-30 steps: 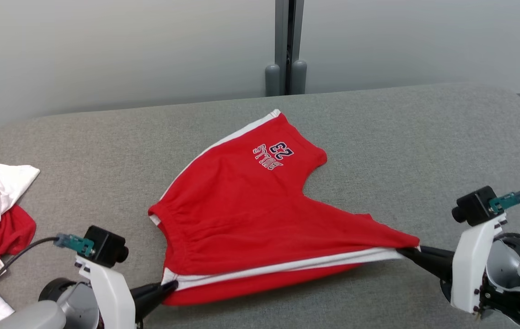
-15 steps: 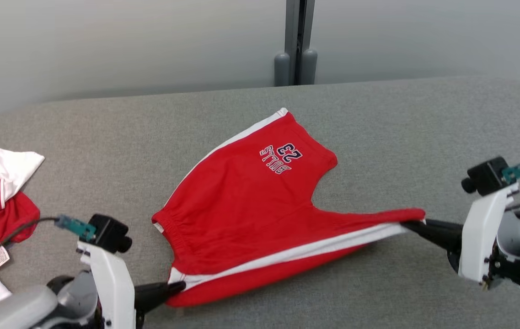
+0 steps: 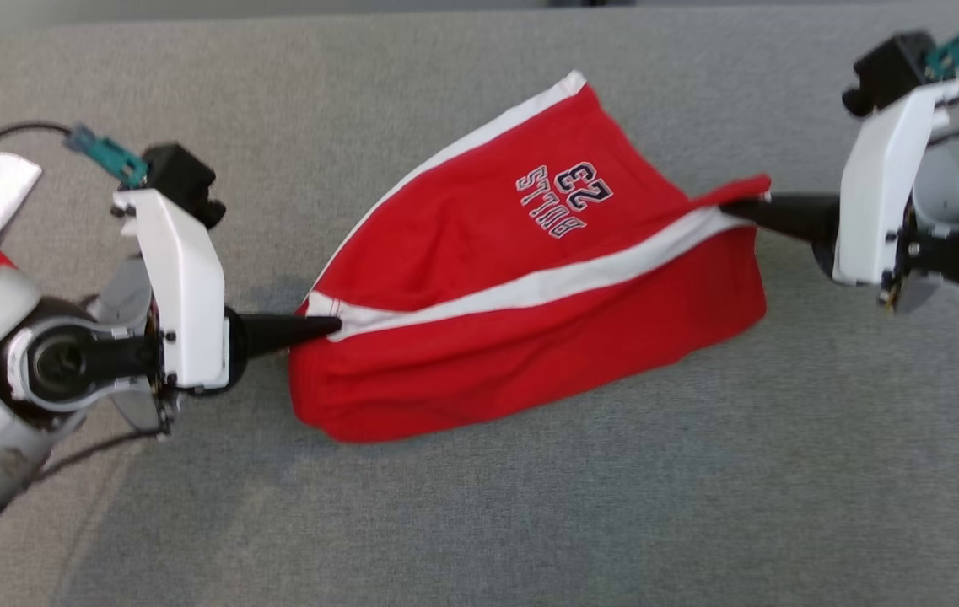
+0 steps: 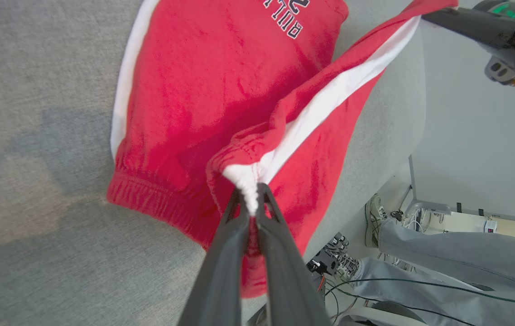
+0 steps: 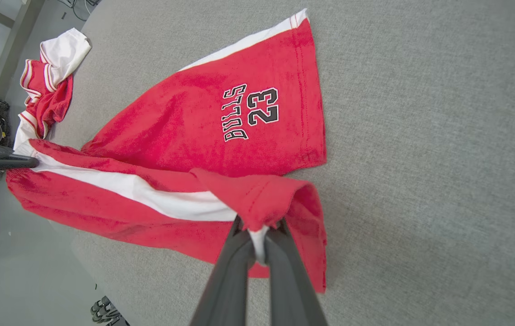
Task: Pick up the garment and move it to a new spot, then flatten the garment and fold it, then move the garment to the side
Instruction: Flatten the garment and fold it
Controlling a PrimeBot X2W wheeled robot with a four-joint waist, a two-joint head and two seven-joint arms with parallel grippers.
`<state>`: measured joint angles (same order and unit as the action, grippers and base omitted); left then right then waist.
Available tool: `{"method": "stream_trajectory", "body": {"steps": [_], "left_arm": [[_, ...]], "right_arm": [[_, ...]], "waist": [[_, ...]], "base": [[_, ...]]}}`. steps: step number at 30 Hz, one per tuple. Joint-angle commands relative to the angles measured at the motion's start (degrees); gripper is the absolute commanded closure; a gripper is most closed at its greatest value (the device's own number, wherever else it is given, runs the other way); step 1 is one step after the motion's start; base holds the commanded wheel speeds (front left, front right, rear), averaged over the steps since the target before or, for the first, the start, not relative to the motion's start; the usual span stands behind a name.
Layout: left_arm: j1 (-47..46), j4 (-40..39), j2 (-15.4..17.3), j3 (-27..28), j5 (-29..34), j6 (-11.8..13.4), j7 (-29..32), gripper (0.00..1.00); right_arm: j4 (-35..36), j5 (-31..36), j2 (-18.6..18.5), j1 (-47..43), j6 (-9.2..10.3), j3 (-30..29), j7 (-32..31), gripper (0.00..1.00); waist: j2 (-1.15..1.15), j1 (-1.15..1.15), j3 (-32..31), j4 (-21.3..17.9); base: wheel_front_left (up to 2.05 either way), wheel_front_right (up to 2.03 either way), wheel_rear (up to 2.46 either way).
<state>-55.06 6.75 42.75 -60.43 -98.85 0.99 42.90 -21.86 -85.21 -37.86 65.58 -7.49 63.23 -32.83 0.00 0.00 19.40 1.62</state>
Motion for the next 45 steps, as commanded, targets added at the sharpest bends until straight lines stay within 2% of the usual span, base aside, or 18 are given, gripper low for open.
{"method": "stream_trajectory", "body": {"steps": [1,9,18,32,33,34,35,39,45], "left_arm": [[-1.91,0.96,-0.17,0.45,0.34,-0.15,0.55,1.0],[-7.66,6.26,-3.05,2.63,0.17,-0.93,1.7,1.0],[-7.92,9.34,-4.55,3.7,0.43,-3.13,0.13,1.0],[-8.49,12.16,-7.01,3.44,1.45,-4.61,-0.68,1.0],[-8.59,12.52,-7.25,3.48,1.57,-4.66,-1.05,1.0],[-8.62,12.86,-7.59,3.44,1.6,-4.81,-1.15,0.58],[-8.57,13.24,-7.86,3.37,1.76,-4.97,-1.4,0.0],[-7.77,14.56,-8.31,3.13,2.05,-5.47,-1.49,0.0],[-7.01,15.82,-7.21,3.51,2.42,-5.9,-1.99,0.0]], "right_arm": [[-1.09,0.2,0.44,1.55,-0.01,-0.51,-0.64,1.0],[-7.94,2.32,3.95,9.63,-0.01,-1.83,-1.93,1.0],[-13.04,5.74,5.42,12.76,-0.01,-1.14,0.02,1.0],[-18.51,7.49,8.53,14.8,-0.01,-0.8,2.75,1.0],[-18.87,7.35,8.86,14.72,-0.01,-0.79,2.83,0.93],[-19.16,7.15,9.18,14.57,-0.01,-0.78,2.76,0.36],[-19.42,6.92,9.44,14.32,-0.01,-0.74,2.64,0.0],[-20.11,6.48,10.36,13.54,-0.01,-0.54,3.12,0.0],[-19.18,6.35,10.56,11.97,-0.01,-0.25,5.36,0.0]], "waist": [[0.0,0.0,3.06,1.64],[0.0,0.0,7.13,4.6],[0.0,0.0,8.49,7.6],[0.0,0.0,9.81,9.35],[0.0,0.0,9.81,9.35],[0.0,0.0,9.78,9.34],[0.0,0.0,9.71,9.3],[0.0,0.0,8.94,8.8],[0.0,0.0,5.93,7.61]], "base": [[0.0,0.0,0.0],[0.0,0.0,0.0],[0.0,0.0,0.0],[0.0,0.0,0.0],[0.0,0.0,0.0],[0.0,0.0,0.0],[0.0,0.0,0.0],[0.0,0.0,0.0],[0.0,0.0,0.0]]}}
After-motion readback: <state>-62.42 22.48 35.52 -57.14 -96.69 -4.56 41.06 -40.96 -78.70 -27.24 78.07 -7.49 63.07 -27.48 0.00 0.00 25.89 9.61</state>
